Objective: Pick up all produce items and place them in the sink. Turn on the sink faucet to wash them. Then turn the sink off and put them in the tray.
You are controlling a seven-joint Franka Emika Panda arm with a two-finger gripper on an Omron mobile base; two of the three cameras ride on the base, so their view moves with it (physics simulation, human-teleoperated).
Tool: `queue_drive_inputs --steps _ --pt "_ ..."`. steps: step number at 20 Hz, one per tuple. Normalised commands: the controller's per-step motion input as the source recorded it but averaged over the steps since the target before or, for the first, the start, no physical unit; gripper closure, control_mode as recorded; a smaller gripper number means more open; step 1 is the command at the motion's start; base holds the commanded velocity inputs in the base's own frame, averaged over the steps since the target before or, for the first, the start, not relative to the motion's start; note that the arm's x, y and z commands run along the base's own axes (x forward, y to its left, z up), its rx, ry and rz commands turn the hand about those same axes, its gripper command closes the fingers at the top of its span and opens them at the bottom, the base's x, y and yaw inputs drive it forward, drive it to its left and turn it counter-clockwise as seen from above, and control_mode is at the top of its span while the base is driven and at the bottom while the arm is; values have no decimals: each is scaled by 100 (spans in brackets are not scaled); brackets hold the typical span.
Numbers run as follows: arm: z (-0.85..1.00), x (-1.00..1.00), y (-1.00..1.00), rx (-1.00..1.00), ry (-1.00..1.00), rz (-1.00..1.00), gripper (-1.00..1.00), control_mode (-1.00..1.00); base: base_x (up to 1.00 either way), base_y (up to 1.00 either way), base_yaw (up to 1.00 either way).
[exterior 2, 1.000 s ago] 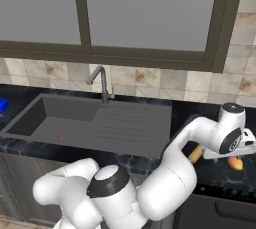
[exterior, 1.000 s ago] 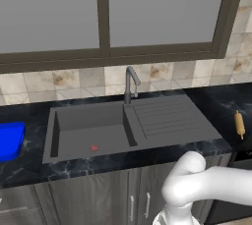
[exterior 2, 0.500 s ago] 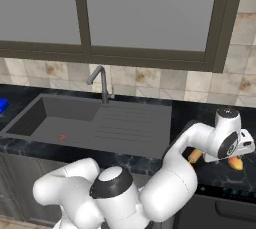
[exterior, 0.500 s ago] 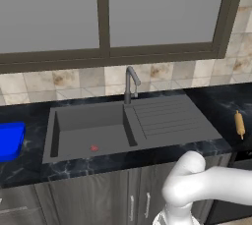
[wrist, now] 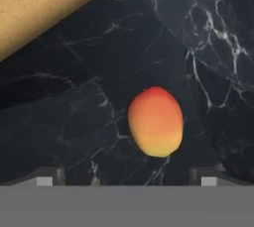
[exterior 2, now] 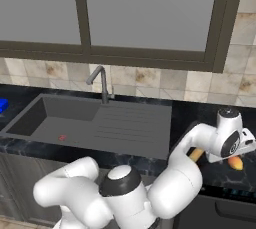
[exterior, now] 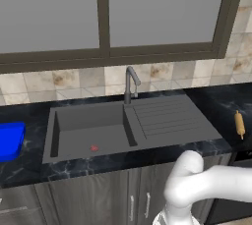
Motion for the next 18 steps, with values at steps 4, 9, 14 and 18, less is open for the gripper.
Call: queue_drive_inputs --steps 4,9,14,18 --pt "-12 23 0 -3 3 0 -100 -100 0 0 0" --pt "-20 17 -15 0 4 0 -100 -100 0 0 0" --pt "-29 9 -28 0 5 0 -100 -100 0 0 0" --pt "-18 12 -26 0 3 1 -100 -100 0 0 0"
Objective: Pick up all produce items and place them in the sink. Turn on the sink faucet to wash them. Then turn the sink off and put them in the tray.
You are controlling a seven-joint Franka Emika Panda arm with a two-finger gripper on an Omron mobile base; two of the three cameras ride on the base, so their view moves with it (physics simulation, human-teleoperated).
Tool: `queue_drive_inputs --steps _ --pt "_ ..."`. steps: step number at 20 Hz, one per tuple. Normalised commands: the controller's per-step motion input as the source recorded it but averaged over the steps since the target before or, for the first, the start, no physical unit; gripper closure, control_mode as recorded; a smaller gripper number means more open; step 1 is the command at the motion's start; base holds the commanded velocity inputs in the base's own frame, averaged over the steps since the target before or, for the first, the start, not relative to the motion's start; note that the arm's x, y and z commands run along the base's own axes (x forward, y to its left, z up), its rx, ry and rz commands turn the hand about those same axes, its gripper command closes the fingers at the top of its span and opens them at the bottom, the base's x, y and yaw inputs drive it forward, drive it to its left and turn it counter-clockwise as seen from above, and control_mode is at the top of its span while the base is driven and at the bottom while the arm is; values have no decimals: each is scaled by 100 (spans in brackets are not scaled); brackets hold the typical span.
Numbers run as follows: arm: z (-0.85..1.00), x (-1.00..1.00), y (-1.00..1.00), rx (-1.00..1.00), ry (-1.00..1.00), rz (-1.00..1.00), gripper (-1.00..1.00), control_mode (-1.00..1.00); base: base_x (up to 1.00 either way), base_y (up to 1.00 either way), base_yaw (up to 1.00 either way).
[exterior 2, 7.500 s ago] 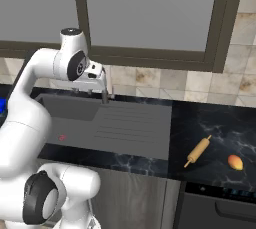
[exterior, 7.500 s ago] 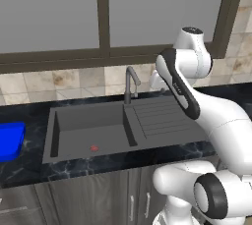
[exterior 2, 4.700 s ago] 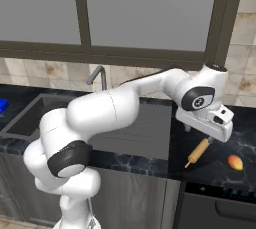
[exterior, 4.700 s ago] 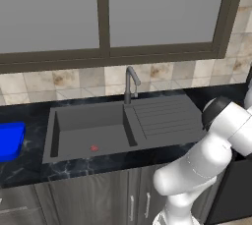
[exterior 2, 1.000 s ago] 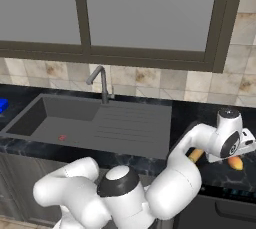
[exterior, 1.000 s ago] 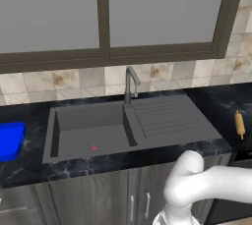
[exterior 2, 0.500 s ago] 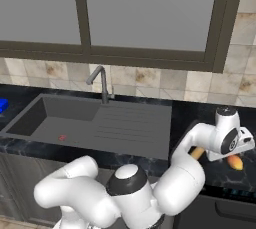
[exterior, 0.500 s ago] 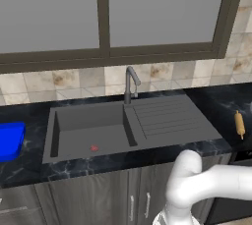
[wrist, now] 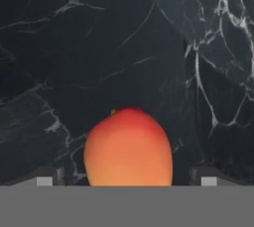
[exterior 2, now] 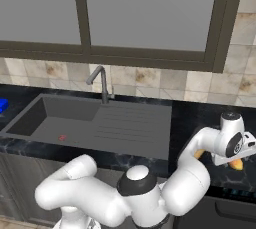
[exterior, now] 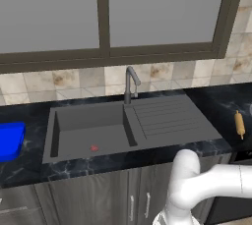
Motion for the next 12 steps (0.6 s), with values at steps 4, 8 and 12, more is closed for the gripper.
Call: queue_drive_inputs --steps 4,8,12 --pt "-30 8 -16 0 6 1 -100 -100 0 0 0" --pt "-35 8 -3 0 8 0 100 -100 0 0 0" --pt "-7 -4 0 0 0 0 100 -100 0 0 0"
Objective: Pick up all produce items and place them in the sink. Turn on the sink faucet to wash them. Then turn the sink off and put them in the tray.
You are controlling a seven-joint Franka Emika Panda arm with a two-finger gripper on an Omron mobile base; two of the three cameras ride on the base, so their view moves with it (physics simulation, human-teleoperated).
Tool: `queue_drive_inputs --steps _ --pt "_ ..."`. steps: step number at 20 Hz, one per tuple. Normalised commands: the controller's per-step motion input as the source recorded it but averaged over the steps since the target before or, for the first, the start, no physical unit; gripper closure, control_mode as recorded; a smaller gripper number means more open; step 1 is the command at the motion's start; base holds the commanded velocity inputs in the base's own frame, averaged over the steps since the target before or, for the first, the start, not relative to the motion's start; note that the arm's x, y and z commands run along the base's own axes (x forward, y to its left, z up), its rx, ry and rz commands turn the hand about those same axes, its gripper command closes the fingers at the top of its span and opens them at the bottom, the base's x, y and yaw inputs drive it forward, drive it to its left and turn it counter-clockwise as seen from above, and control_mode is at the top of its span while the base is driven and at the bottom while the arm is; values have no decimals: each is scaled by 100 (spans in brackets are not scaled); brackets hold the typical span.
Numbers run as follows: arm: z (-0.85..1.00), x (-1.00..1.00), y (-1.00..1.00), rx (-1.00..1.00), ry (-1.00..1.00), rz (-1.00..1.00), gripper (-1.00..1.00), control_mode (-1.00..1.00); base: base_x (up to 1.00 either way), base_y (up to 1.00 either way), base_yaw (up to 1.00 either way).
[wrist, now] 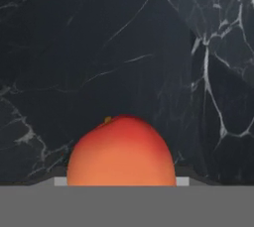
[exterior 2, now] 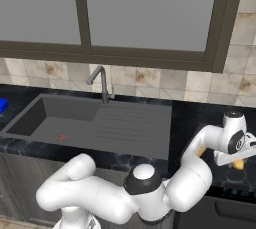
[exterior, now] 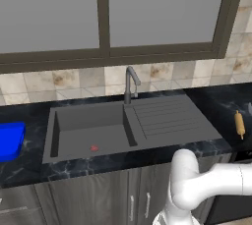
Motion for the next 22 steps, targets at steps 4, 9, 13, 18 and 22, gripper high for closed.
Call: queue_drive_inputs --steps 4,9,13,18,22 --pt "4 -29 9 0 -3 -3 100 -100 0 0 0" --pt "36 -47 60 -3 -6 -11 100 -100 0 0 0" --pt "50 -42 86 -5 -6 -17 100 -100 0 0 0" --pt "55 -43 86 -4 -8 -17 100 -100 0 0 0" --pt "56 -33 91 -5 -10 -19 100 -100 0 0 0"
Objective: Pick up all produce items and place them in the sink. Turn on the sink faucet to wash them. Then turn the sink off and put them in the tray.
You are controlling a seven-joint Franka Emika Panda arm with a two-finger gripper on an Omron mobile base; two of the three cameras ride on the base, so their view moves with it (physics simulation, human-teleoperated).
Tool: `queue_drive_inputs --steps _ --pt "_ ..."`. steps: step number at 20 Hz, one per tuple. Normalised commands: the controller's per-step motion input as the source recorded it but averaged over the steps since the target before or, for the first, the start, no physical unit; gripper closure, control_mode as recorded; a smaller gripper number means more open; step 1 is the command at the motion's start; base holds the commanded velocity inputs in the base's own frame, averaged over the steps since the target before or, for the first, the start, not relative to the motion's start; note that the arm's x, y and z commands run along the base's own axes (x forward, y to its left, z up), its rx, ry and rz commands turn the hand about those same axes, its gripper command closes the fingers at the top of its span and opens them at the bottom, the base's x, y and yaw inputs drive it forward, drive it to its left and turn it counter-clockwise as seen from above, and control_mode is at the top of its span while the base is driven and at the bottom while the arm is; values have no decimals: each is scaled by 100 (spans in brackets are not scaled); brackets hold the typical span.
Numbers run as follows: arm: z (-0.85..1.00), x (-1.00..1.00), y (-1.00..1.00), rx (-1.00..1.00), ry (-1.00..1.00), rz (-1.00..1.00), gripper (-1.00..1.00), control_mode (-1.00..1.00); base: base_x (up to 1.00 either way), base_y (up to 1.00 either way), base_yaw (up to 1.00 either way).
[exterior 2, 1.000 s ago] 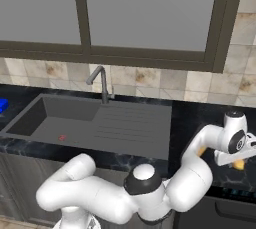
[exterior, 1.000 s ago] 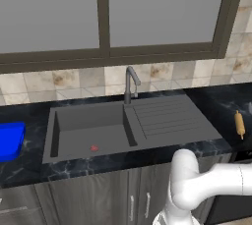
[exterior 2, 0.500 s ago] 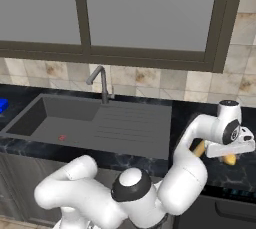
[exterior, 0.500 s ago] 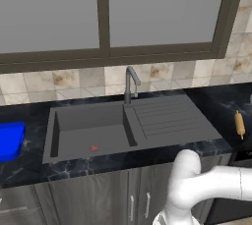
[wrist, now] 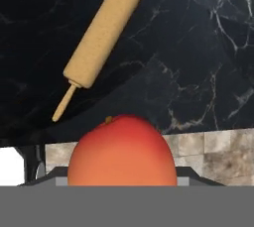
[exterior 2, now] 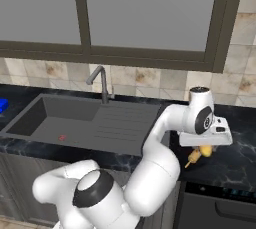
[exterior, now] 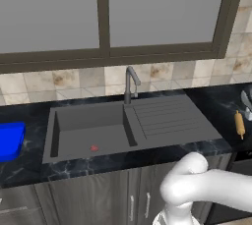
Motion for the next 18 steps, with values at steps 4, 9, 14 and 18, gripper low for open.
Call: queue_drive_inputs --steps 4,9,14,18 --pt "48 -27 93 -5 -9 -19 100 -100 0 0 0" --pt "24 -20 93 -8 -6 -16 100 -100 0 0 0" --pt "3 -9 72 -5 0 -8 100 -100 0 0 0" --pt "0 -21 9 0 0 0 100 -100 0 0 0"
